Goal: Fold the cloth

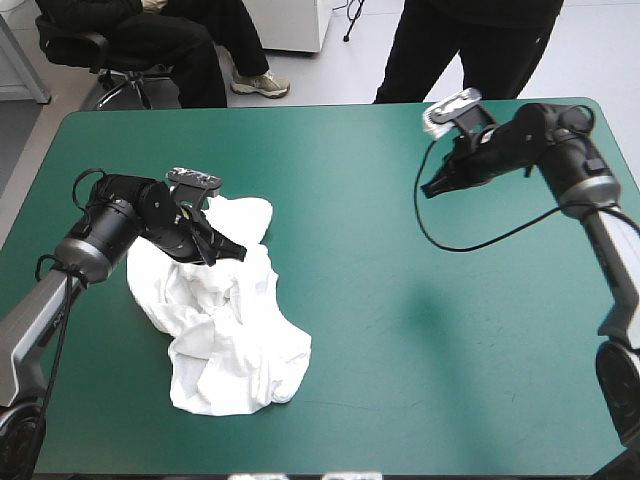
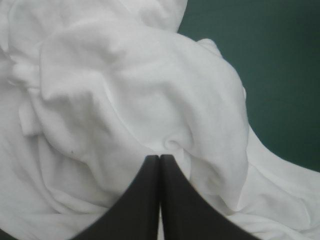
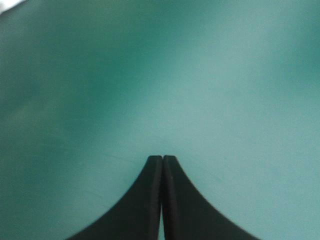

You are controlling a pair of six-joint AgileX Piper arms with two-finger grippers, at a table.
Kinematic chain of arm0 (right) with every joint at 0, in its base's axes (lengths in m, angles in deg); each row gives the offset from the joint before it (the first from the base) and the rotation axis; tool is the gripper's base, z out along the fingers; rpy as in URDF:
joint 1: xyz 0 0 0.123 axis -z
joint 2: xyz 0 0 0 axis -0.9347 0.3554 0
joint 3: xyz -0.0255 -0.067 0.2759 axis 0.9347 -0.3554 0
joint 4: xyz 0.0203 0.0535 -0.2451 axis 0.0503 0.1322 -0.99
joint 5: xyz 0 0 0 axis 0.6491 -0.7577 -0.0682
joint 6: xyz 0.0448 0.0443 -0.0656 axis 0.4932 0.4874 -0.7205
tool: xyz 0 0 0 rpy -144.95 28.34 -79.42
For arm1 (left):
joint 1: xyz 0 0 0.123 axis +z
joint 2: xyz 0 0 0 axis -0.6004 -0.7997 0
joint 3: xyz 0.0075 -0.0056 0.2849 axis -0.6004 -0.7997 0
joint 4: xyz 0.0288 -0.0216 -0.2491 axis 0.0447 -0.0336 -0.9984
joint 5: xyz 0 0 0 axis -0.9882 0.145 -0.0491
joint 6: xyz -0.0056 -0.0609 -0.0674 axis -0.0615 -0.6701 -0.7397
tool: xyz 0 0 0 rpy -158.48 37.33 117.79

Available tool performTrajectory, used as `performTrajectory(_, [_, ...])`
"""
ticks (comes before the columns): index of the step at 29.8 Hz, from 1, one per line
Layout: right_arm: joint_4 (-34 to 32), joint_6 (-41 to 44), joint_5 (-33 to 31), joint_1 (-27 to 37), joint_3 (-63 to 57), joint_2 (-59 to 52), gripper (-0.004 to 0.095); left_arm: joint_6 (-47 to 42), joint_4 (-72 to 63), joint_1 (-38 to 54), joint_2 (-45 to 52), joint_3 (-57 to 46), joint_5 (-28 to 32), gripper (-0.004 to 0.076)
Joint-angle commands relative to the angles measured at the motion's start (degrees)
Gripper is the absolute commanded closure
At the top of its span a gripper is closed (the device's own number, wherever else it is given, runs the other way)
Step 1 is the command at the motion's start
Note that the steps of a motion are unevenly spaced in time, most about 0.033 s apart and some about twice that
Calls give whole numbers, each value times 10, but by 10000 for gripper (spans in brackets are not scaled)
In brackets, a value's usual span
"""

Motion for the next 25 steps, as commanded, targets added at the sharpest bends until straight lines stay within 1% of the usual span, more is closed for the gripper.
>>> performTrajectory(1, [-38, 16, 1, 45, 20, -72, 921, -5, -9, 0, 20, 20, 6, 741])
performTrajectory(3, [-58, 19, -7, 60, 20, -92, 921, -5, -9, 0, 20, 27, 3, 741])
performTrajectory(6, [-68, 23, -12, 70, 6, -131, 921, -5, -9, 0, 20, 34, 1, 741])
performTrajectory(9, [-87, 37, -11, 70, -35, -174, 921, -5, -9, 0, 20, 38, -4, 741])
performTrajectory(13, [-107, 50, 6, 70, -107, -235, 921, -8, -9, 0, 20, 38, -18, 741])
performTrajectory(20, [-115, 64, 31, 70, -218, -341, 921, -12, -9, 0, 23, 38, -15, 741])
performTrajectory(22, [-115, 65, 31, 70, -230, -361, 921, -12, -7, 0, 29, 40, -14, 741])
performTrajectory(25, [-115, 68, 31, 70, -237, -377, 921, -17, -2, 0, 49, 57, -28, 741])
